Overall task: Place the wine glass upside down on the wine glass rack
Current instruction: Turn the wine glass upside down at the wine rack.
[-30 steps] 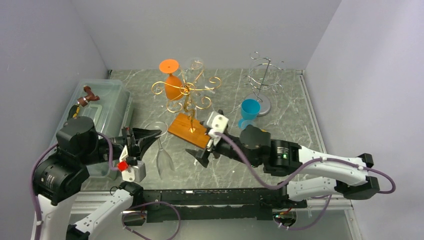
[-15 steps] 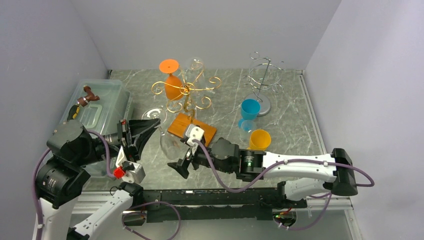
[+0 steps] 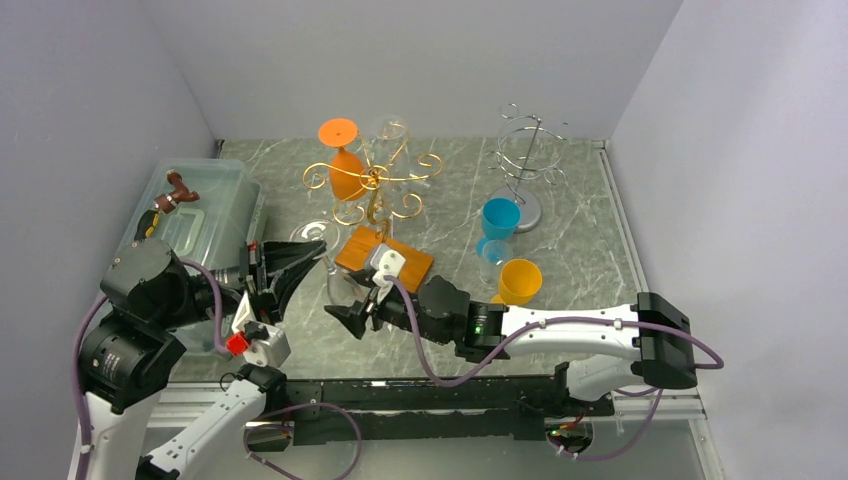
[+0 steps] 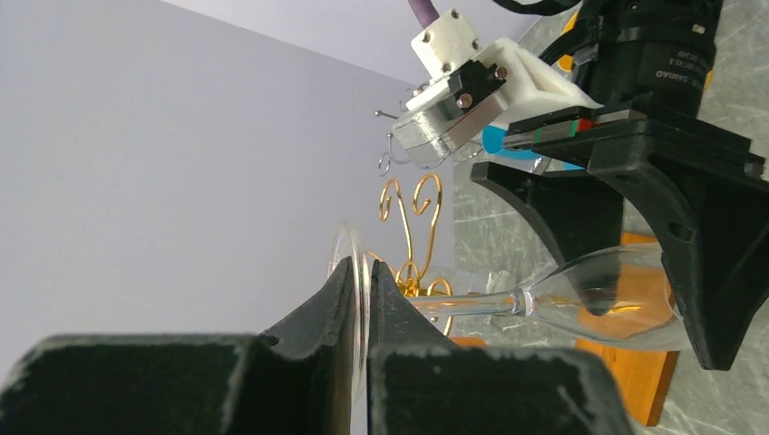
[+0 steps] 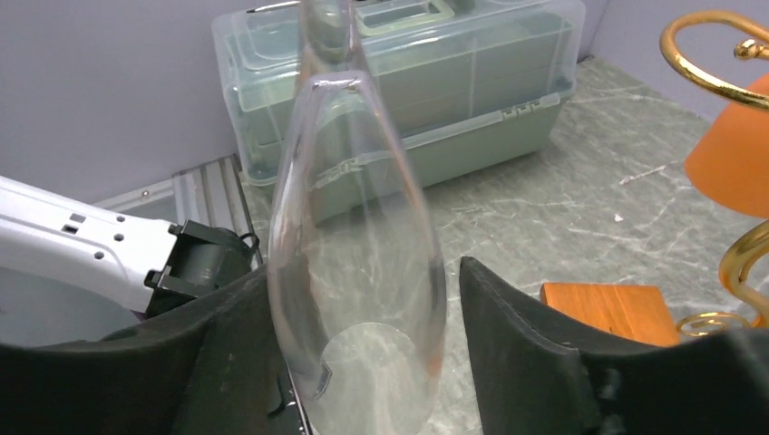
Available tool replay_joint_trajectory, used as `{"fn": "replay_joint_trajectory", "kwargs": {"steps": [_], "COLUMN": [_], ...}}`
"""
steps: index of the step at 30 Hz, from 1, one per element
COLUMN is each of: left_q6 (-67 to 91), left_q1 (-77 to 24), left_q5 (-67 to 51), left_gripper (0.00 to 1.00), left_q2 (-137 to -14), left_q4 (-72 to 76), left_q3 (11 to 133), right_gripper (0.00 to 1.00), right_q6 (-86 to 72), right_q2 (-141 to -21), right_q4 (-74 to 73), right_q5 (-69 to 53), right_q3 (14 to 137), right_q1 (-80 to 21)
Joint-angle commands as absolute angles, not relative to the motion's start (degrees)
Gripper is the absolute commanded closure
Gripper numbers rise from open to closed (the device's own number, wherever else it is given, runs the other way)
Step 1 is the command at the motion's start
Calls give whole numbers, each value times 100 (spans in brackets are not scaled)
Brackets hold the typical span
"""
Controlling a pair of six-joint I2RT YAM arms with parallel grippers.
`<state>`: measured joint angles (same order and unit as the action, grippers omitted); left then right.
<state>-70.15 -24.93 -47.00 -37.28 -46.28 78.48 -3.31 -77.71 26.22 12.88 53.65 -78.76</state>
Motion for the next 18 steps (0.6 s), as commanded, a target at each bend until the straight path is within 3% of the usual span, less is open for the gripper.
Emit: {"fn": "replay_joint_trajectory", "kwargs": {"steps": [1, 4, 7, 9, 13, 18], "left_q6": [-6689, -6622, -6558, -6546, -6589, -6607], "left_q1": [-2452, -2452, -2452, -2452, -2452, -2452], "left_q5": [-4951, -5020, -5060, -5084, -5062, -5001], "left_gripper": [100, 100, 98, 70, 28, 17], "left_q2": [-3703, -3704, -3685, -3701, -3738, -3809], "left_q4": [-4138, -4076, -3979, -4046, -4073, -4065], "left_q3": [7819, 7778, 7687, 7666, 7615, 7683], "right_gripper": [41, 60, 67, 70, 73, 74], "right_q6": [-413, -426, -356, -388, -498, -642], "right_q2": [-7687, -7588, -7496, -7440, -7297, -7159], "right_q4": [3211, 3385, 3542, 3612, 3809, 3867], "right_q5": [1332, 1592, 1811, 1855, 1866, 1798], "right_q3": [5134, 4848, 4629, 4543, 4314, 4080], "right_q1": [-7739, -7659, -7602, -7517, -7287, -6983]}}
